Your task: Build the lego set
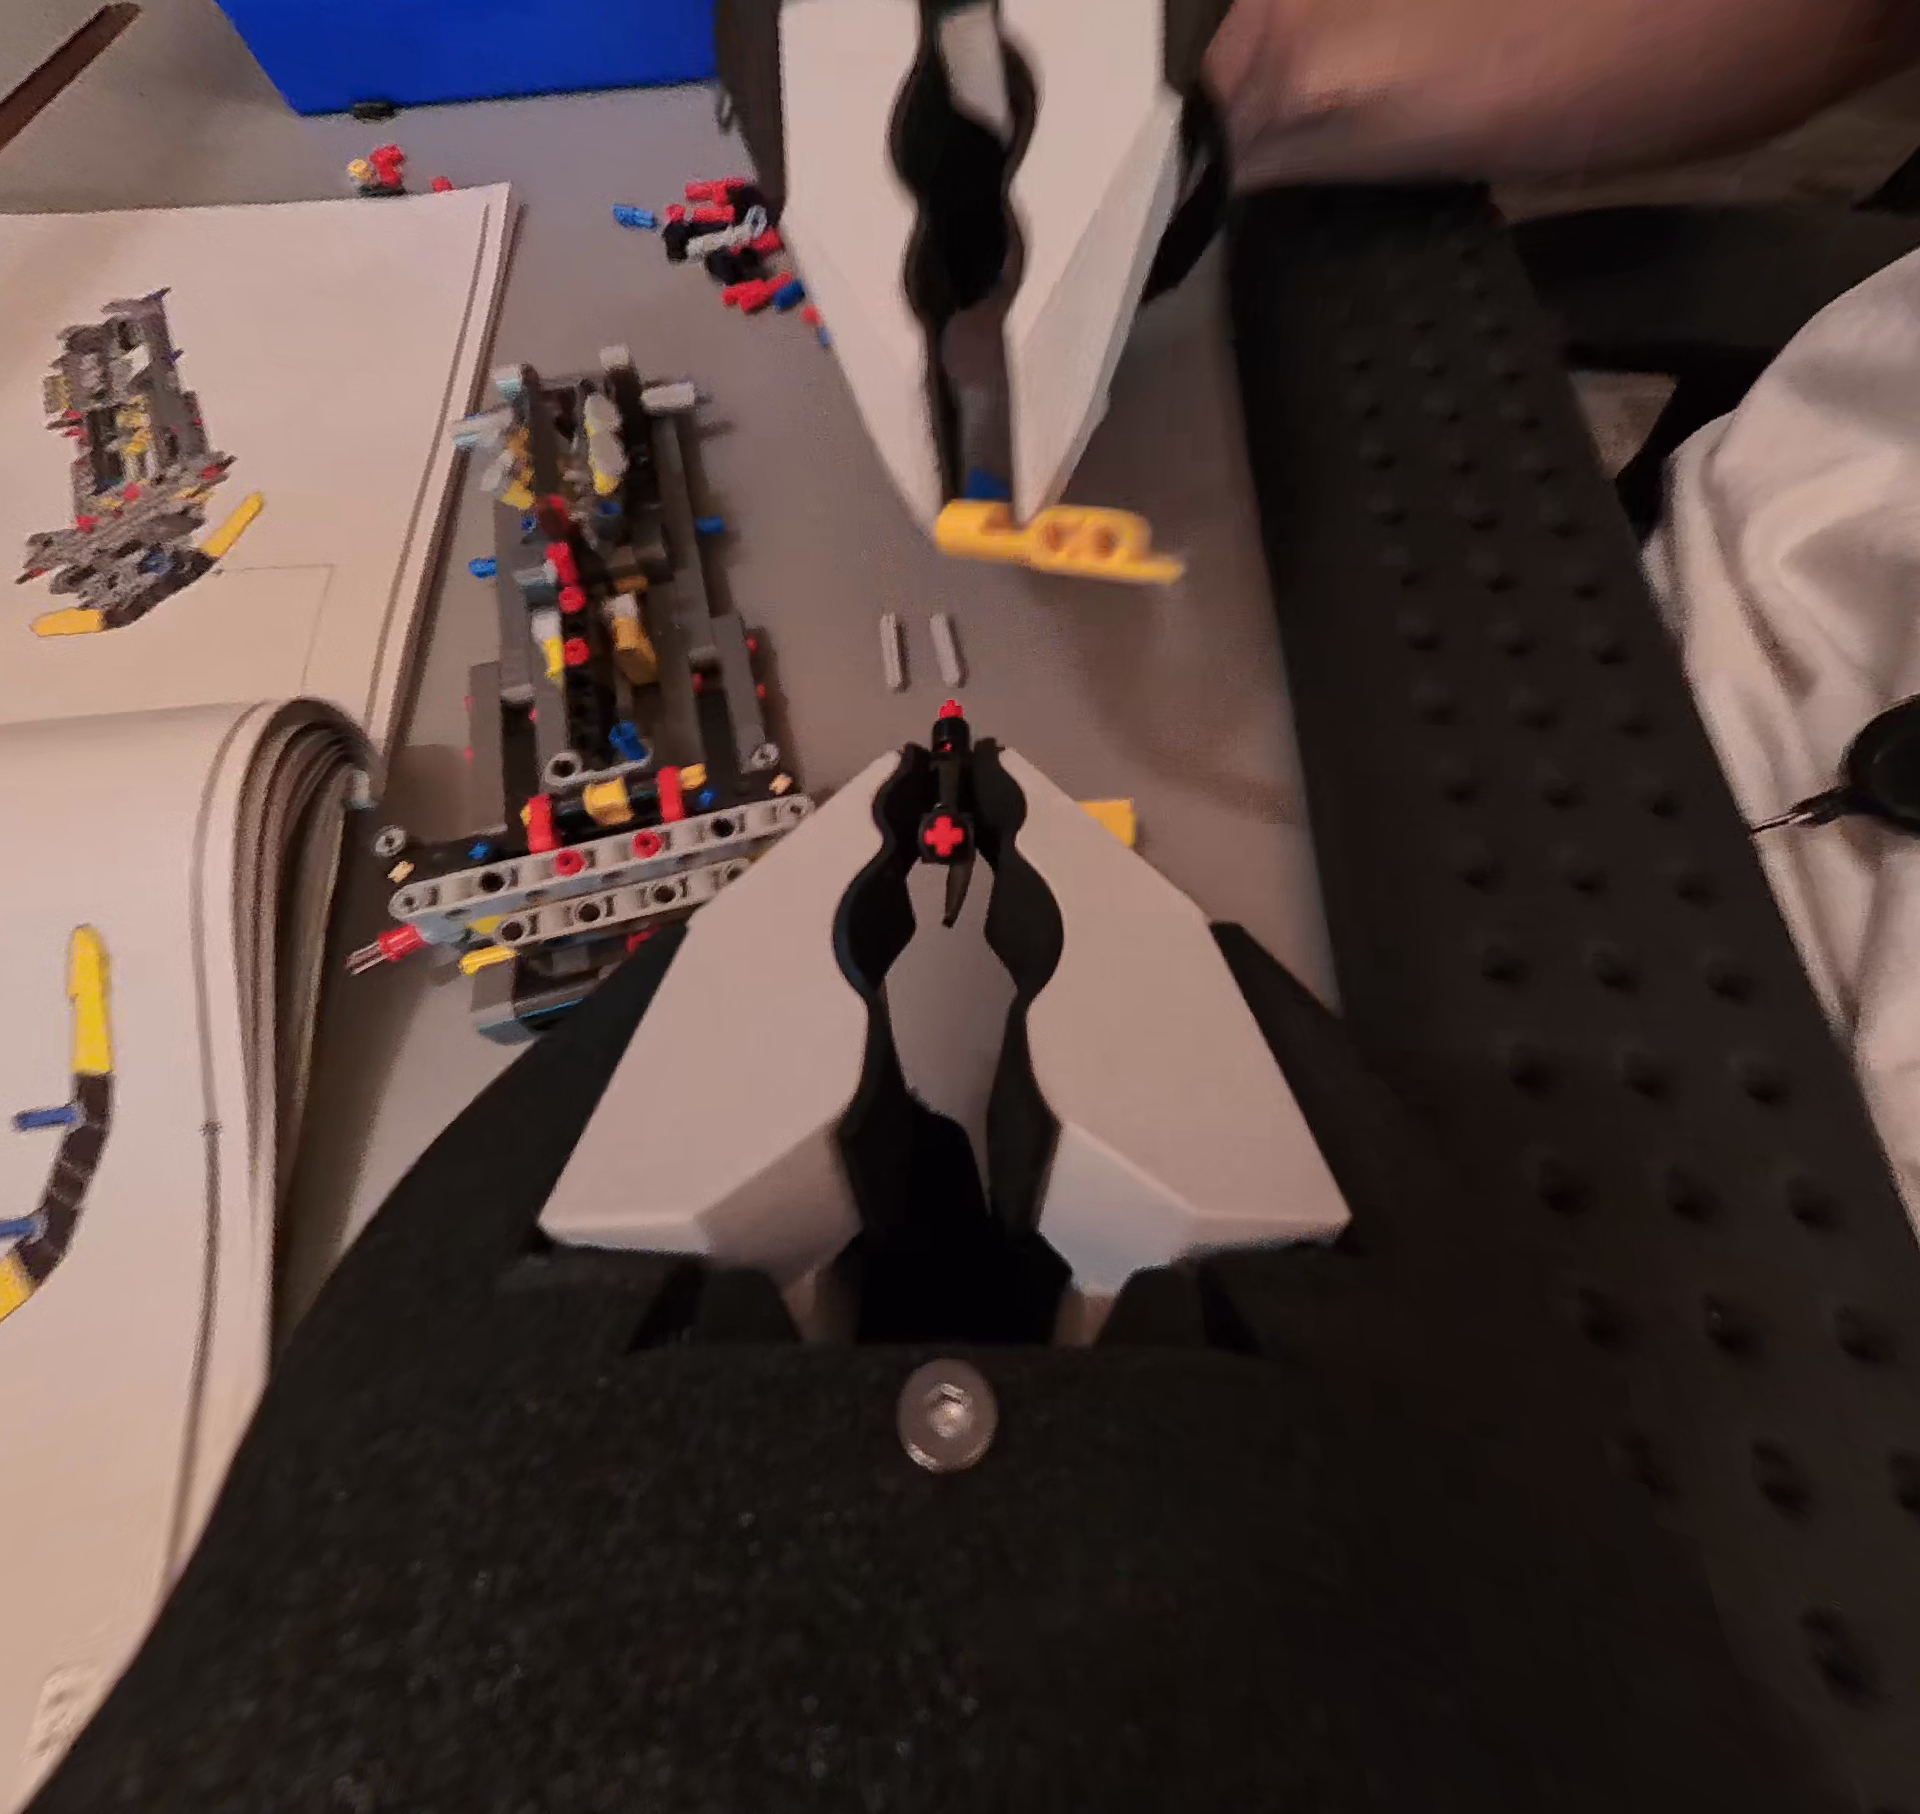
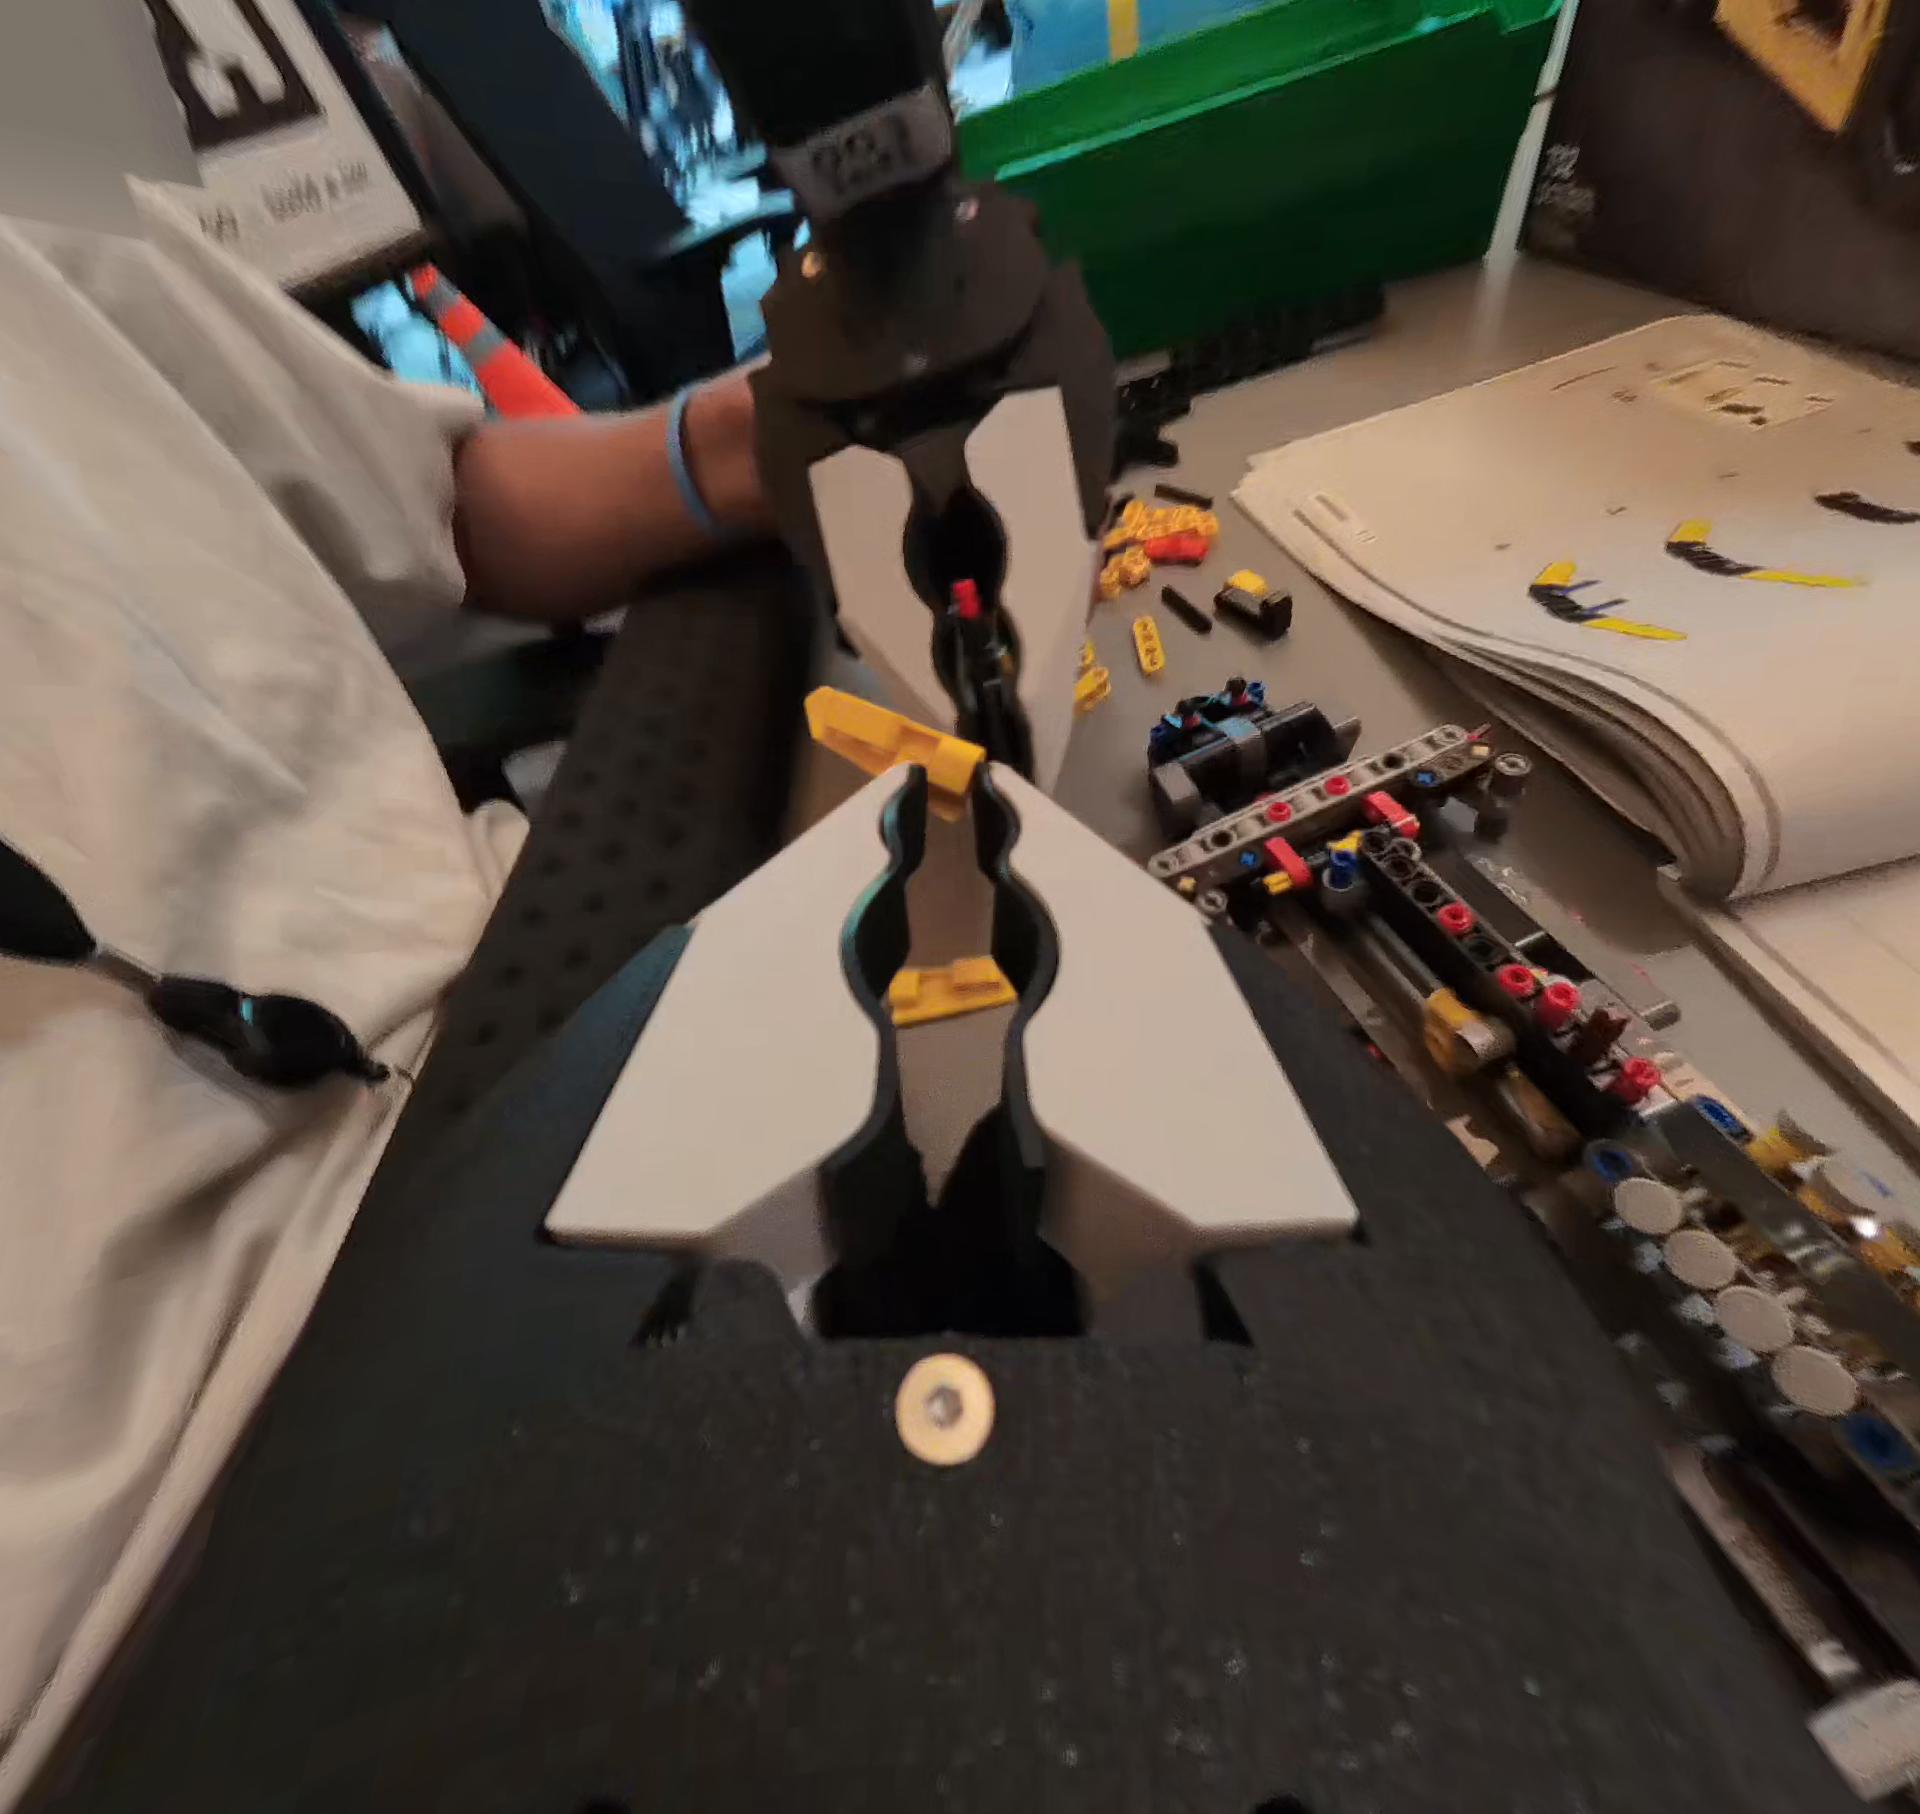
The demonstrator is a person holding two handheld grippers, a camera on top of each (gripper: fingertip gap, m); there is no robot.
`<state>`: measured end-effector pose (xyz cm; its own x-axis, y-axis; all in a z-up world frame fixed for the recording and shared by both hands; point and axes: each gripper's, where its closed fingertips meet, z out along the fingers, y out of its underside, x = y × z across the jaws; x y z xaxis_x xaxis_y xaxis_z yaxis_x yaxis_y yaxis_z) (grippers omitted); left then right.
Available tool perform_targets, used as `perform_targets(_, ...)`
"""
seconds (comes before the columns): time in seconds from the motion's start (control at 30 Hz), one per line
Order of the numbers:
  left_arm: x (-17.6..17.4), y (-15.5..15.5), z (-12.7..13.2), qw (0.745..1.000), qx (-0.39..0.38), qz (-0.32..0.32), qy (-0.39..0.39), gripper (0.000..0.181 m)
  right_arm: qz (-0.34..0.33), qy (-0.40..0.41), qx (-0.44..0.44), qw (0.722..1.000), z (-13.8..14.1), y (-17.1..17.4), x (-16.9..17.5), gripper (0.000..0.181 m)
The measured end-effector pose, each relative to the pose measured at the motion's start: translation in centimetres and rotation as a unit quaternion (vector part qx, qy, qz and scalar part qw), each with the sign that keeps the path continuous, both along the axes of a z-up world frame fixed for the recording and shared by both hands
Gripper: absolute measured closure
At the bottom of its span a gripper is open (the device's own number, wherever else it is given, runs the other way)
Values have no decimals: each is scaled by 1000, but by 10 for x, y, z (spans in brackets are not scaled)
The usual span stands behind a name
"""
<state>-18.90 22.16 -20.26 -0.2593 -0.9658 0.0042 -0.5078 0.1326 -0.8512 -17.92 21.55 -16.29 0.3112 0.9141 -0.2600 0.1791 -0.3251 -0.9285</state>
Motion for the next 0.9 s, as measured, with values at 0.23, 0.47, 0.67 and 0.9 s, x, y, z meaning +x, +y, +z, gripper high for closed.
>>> perform_targets(0.23,3,-11,8,999,-35,-16,-17,175,-39,-72,31,996,-28,7,1,173)
perform_targets(0.47,0,-2,-8,1000,21,-5,18,175,4,-136,44,990,-47,-5,2,174)
perform_targets(0.67,1,-15,-8,999,3,-32,16,175,20,-193,52,980,-59,-6,4,174)
perform_targets(0.9,0,-11,-10,999,17,-26,20,175,57,-272,29,960,-86,-16,2,174)
